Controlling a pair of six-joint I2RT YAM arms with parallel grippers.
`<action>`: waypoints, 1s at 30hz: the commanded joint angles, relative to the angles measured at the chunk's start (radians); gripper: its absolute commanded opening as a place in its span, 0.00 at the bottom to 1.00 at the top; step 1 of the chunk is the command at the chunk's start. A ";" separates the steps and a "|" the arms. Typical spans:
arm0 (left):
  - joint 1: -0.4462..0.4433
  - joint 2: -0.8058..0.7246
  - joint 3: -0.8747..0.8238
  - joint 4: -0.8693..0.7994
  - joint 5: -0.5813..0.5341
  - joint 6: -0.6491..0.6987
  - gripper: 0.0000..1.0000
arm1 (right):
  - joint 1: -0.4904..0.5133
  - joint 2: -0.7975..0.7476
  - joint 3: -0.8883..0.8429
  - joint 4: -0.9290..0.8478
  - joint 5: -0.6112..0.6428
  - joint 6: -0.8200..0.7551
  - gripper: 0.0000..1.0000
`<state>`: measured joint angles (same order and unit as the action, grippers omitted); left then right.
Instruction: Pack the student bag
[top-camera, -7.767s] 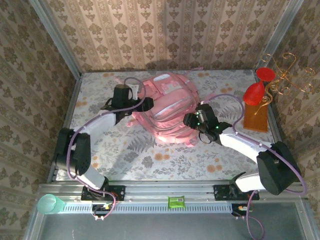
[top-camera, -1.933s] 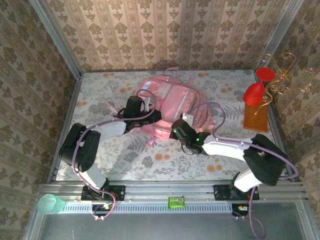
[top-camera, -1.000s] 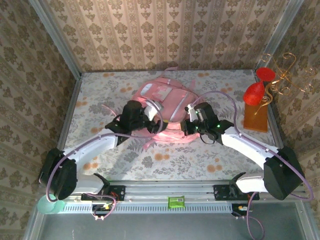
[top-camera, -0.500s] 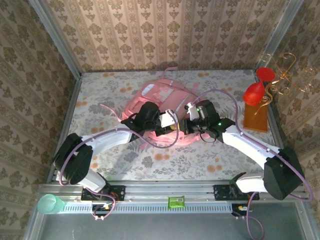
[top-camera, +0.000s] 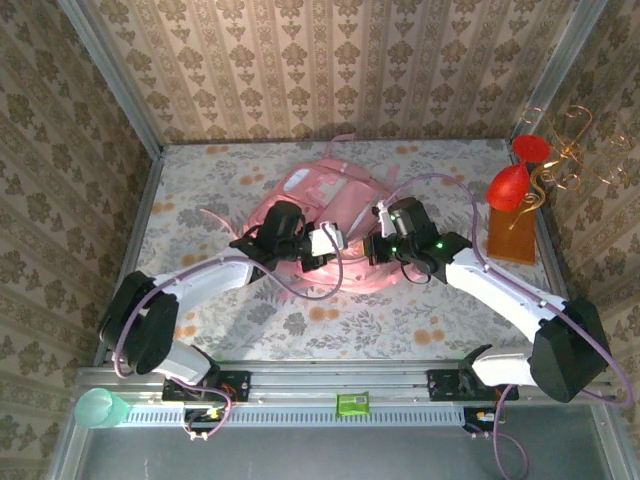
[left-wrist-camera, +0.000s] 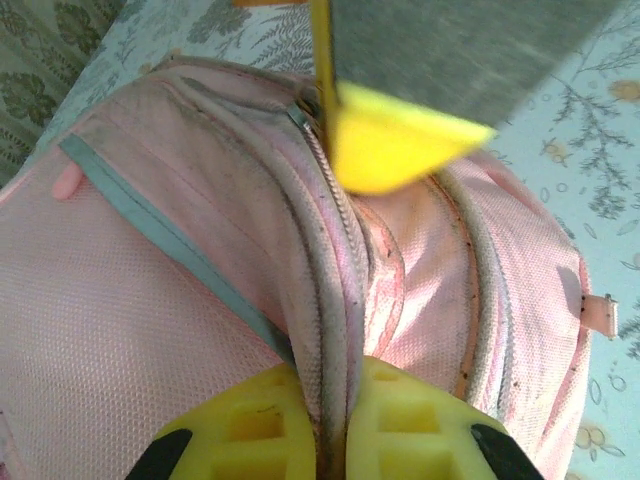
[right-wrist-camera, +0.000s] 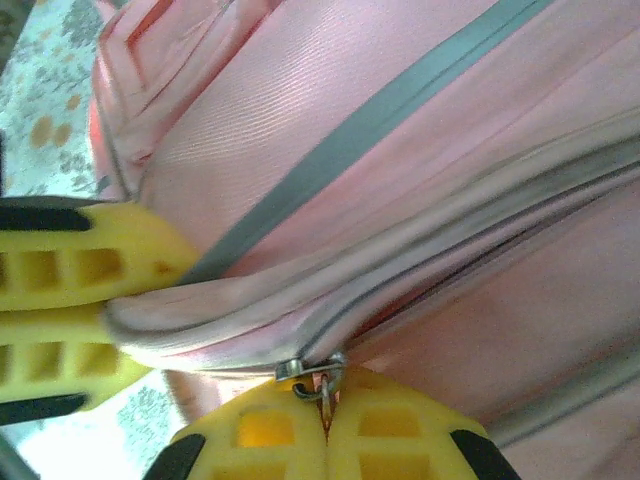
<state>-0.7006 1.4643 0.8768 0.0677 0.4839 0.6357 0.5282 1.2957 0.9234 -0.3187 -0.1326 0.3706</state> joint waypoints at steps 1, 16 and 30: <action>0.100 -0.064 -0.021 -0.111 0.050 0.046 0.00 | -0.053 0.007 0.043 -0.141 0.282 -0.021 0.00; 0.127 -0.272 -0.107 -0.040 0.119 -0.125 0.56 | -0.009 0.007 0.082 0.020 -0.205 -0.057 0.00; -0.056 -0.123 0.067 -0.235 -0.097 -0.124 0.42 | 0.076 0.011 0.063 0.147 -0.274 0.042 0.00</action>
<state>-0.7521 1.3235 0.9092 -0.0959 0.4316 0.5060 0.5945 1.3380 0.9840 -0.2867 -0.3492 0.3897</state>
